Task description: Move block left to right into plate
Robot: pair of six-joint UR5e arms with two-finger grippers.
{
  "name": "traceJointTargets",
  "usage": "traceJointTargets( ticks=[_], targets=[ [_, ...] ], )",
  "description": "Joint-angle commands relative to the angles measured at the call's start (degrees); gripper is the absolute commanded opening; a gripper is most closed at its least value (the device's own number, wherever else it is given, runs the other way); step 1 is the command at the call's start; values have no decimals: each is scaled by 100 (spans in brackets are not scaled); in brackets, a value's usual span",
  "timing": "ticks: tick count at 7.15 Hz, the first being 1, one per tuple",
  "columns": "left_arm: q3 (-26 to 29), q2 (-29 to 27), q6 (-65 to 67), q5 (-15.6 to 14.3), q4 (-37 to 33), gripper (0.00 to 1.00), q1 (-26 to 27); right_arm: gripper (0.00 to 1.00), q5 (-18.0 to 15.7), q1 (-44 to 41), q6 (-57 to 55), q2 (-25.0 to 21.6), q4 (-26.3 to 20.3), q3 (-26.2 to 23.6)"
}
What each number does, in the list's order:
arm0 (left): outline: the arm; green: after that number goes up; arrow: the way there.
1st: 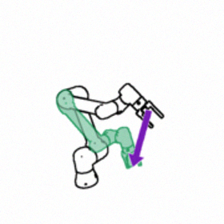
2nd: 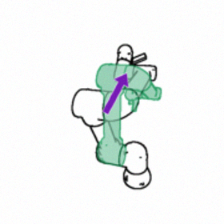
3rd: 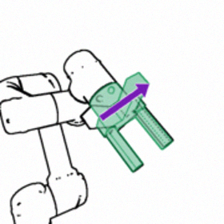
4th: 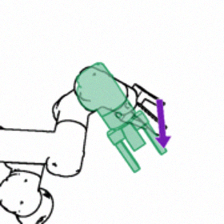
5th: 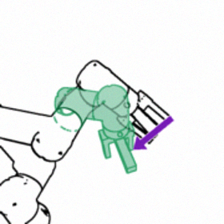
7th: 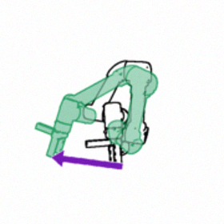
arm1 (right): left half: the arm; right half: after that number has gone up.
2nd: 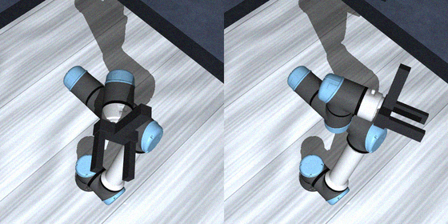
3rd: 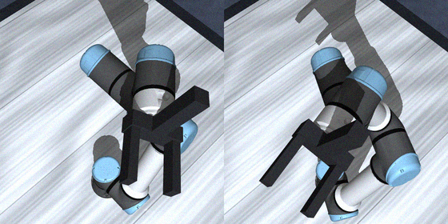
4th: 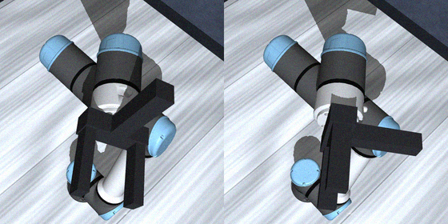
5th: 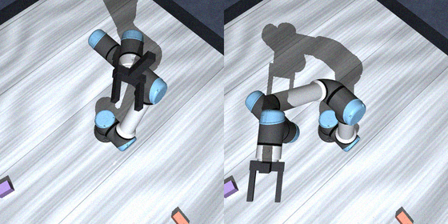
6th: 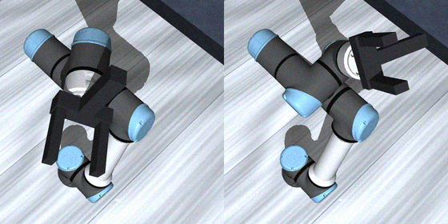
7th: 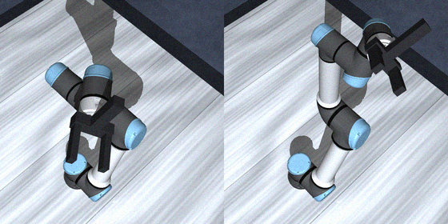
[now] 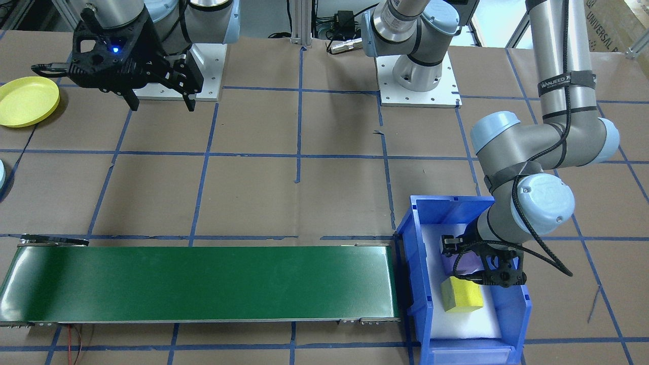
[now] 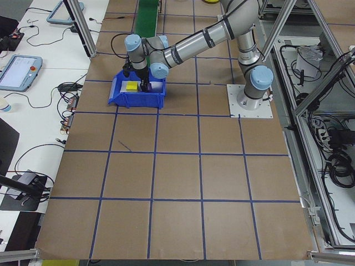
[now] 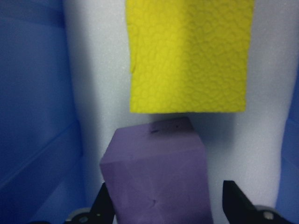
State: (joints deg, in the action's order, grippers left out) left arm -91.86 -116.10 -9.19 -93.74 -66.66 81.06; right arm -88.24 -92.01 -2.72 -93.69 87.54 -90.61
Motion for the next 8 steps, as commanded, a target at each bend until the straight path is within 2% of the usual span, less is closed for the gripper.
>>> traceJointTargets(
  ticks=[1, 2, 3, 4, 5, 6, 7, 8],
  targets=[
    [229, 715, 22, 49, -92, 28, 24, 100, 0, -1, 0, 9, 0, -1],
    [308, 1181, 84, 127, -206, 29, 155, 100, 0, -1, 0, 0, 0, -1],
    [370, 1534, 232, 502, -268, 29, 408, 100, 0, -1, 0, 0, 0, -1],
    [440, 1624, 964, 645, -269, 29, 907, 100, 0, -1, 0, 0, 0, -1],
    [415, 1538, 1798, 647, -173, 29, 1486, 100, 0, -1, 0, 0, 0, -1],
    [362, 1172, 2233, 638, -7, 29, 1883, 100, 0, -1, 0, 0, 0, -1],
    [327, 759, 2281, 647, 508, 29, 1931, 100, -9, 8, 0, 0, 0, -1],
    [318, 477, 2281, 647, 592, 29, 1931, 100, 0, -1, 0, 0, 0, -1]
  ],
)
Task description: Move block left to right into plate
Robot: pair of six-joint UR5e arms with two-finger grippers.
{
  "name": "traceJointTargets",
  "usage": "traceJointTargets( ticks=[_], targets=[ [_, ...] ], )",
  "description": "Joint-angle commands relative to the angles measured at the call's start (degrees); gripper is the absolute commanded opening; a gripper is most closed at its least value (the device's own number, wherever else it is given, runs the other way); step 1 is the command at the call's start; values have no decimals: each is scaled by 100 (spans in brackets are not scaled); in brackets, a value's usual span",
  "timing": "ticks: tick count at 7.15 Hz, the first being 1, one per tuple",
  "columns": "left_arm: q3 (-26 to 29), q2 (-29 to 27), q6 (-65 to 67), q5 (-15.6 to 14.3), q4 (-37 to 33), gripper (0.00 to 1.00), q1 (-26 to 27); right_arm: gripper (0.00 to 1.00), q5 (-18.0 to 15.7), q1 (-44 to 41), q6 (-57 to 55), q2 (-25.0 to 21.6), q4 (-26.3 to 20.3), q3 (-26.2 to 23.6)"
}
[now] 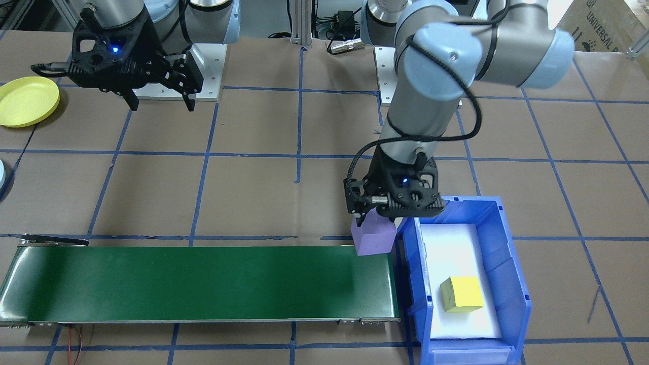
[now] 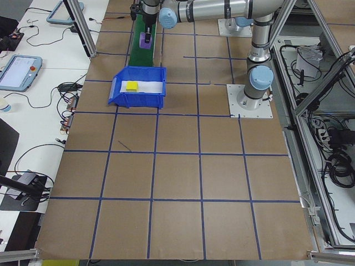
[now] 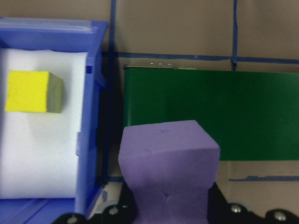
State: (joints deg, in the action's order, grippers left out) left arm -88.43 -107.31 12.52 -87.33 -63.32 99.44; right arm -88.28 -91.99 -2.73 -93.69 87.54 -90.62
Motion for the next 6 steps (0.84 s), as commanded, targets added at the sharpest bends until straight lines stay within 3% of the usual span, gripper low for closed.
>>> traceJointTargets(
  ticks=[1, 3, 5, 6],
  targets=[
    [-34, -614, 110, -3, 268, 29, 93, 100, -5, 6, 0, 0, 0, 0],
    [-52, -887, 84, 5, 777, 32, 93, 100, -5, -3, 0, 0, 0, 0],
    [62, -976, 67, -56, 795, 91, 93, 100, -5, -3, 0, 0, 0, 0],
    [89, -959, 58, -73, 786, 100, 84, 100, -5, 6, 0, 0, 0, 0]
  ],
)
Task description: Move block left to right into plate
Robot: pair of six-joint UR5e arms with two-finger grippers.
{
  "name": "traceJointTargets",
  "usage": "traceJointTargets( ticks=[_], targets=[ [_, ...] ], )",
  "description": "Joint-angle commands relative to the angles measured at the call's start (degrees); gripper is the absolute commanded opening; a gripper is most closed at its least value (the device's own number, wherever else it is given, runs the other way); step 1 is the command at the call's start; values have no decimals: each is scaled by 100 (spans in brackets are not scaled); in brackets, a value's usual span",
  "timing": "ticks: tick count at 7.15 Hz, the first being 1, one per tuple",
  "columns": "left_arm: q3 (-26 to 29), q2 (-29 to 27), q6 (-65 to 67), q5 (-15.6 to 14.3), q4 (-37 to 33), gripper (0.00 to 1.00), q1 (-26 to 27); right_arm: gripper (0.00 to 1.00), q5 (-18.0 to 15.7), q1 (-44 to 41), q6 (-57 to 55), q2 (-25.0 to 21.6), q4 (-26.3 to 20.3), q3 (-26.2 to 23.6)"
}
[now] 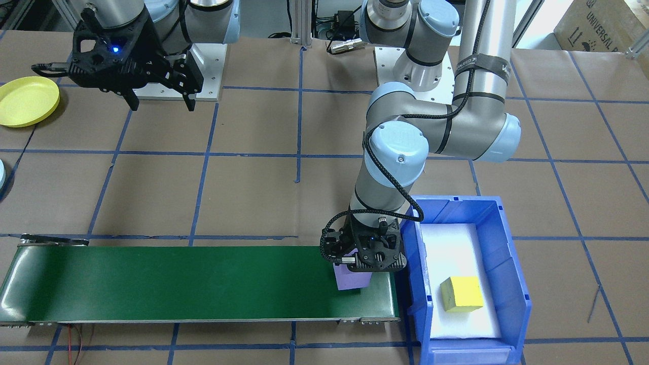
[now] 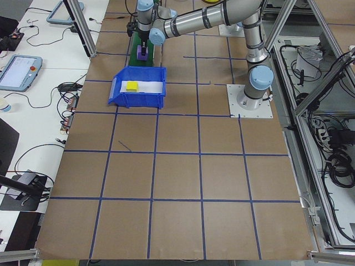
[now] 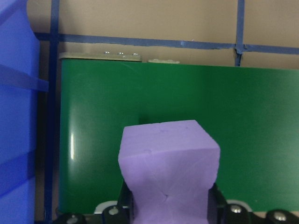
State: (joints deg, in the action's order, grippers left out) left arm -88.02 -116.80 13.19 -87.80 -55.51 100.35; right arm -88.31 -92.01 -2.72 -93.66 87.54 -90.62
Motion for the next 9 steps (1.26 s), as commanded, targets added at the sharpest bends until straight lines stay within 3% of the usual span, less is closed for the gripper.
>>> traceJointTargets(
  ticks=[1, 3, 5, 7, 9],
  targets=[
    [48, 60, 8, -44, 6, 100, -7, 100, -2, -1, 0, -3, 0, 0],
    [48, 462, -53, -96, -82, 100, -199, 100, -2, -1, 0, -3, 0, 0],
    [74, 719, -1251, -115, -214, 100, -1171, 100, -2, -1, 0, -3, 0, 0],
    [66, 571, -1705, -140, -197, 100, -1710, 100, -2, -1, 0, -3, 0, 0],
    [74, 221, -1907, -140, -144, 100, -1800, 100, -2, -1, 0, -3, 0, 0]
  ],
)
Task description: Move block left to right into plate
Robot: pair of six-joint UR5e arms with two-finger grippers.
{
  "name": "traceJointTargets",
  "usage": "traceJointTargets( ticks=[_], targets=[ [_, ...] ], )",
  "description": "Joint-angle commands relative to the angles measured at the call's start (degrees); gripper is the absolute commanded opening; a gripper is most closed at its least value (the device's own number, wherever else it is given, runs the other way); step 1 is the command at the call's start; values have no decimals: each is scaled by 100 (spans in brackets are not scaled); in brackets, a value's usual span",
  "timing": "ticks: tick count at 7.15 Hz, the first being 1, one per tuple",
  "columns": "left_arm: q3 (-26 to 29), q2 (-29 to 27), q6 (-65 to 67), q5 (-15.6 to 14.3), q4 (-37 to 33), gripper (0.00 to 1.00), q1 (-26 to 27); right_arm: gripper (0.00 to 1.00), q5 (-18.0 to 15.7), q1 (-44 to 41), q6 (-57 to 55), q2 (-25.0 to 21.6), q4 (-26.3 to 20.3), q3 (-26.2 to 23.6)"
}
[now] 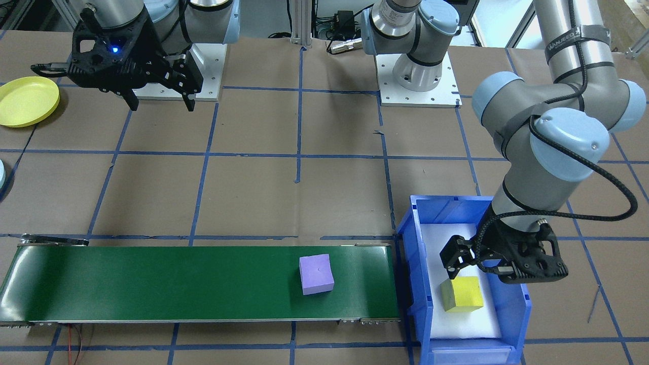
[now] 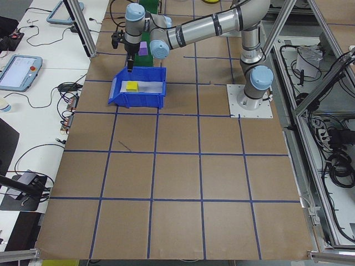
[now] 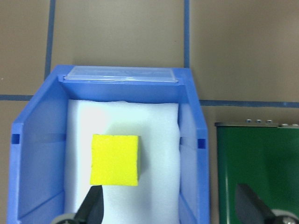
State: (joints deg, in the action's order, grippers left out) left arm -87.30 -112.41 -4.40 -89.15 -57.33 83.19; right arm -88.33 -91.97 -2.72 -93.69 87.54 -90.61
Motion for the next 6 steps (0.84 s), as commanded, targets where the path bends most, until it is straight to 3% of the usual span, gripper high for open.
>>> traceJointTargets(
  ticks=[1, 3, 6],
  targets=[
    [55, -490, -140, 2, 160, 100, -84, 100, 0, 4, 0, 0, 0, 0],
    [274, -913, -166, 11, 319, 100, -84, 100, 0, 4, 0, 0, 0, 0],
    [127, -1081, -481, -15, 319, 100, -84, 100, 0, -5, 0, 0, 0, 0]
  ],
)
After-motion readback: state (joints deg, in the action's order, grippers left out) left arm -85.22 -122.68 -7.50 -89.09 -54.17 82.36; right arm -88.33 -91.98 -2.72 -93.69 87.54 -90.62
